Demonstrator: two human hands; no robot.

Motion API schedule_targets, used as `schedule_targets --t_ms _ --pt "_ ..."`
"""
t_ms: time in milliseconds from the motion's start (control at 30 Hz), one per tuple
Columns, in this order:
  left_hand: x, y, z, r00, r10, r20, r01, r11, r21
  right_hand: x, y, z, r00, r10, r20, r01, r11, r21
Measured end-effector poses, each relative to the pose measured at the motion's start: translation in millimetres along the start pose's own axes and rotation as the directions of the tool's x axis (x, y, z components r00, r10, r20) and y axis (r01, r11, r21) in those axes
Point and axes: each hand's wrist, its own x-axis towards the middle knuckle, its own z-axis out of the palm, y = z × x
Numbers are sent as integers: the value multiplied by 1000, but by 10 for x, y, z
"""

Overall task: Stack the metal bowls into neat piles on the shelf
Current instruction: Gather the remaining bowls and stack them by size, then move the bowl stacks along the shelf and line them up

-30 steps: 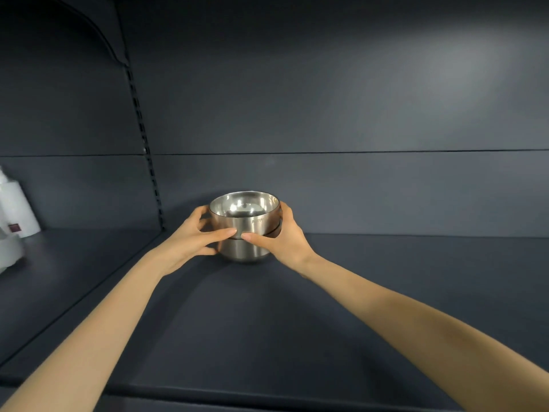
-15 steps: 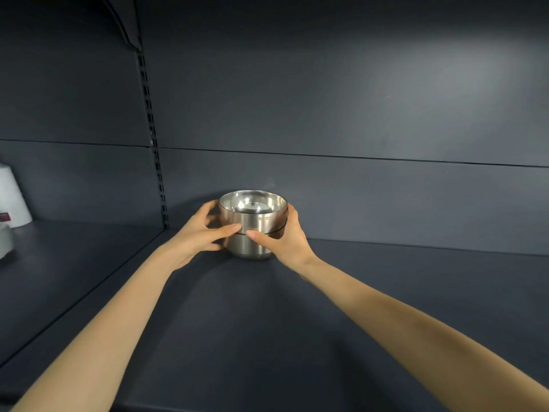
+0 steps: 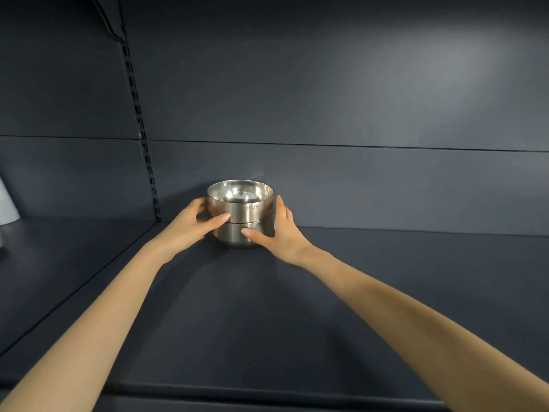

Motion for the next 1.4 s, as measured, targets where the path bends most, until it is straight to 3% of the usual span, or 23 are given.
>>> schedule_targets --t_ms 100,200,467,700,900,1233,1400 --pt "-113 48 17 998 57 -41 -44 962 268 -211 61 -202 998 -38 44 51 945 -324" --pt "-302 151 97 992 95 -83 -40 860 509 -433 118 -456 997 -17 80 58 844 -533" --pt "-856 592 500 953 292 -76 -120 599 792 -1162 314 -1228 1000 5 -8 -9 694 -720" --pt "-1240 1087 1300 970 238 42 -159 499 852 -2003 644 -2028 991 74 -111 -132 680 -721" --pt "-1480 1515 2046 963 252 91 -210 500 840 -2827 1020 -2688 961 -38 -273 -186 639 -747" --pt "-1806 2084 3106 947 281 154 -280 492 825 -3959 1608 -3637 920 231 -318 -392 577 -716" --pt "-1833 2377 3528 927 313 205 -344 495 798 -4379 1797 -4058 873 184 -453 -467 586 -662"
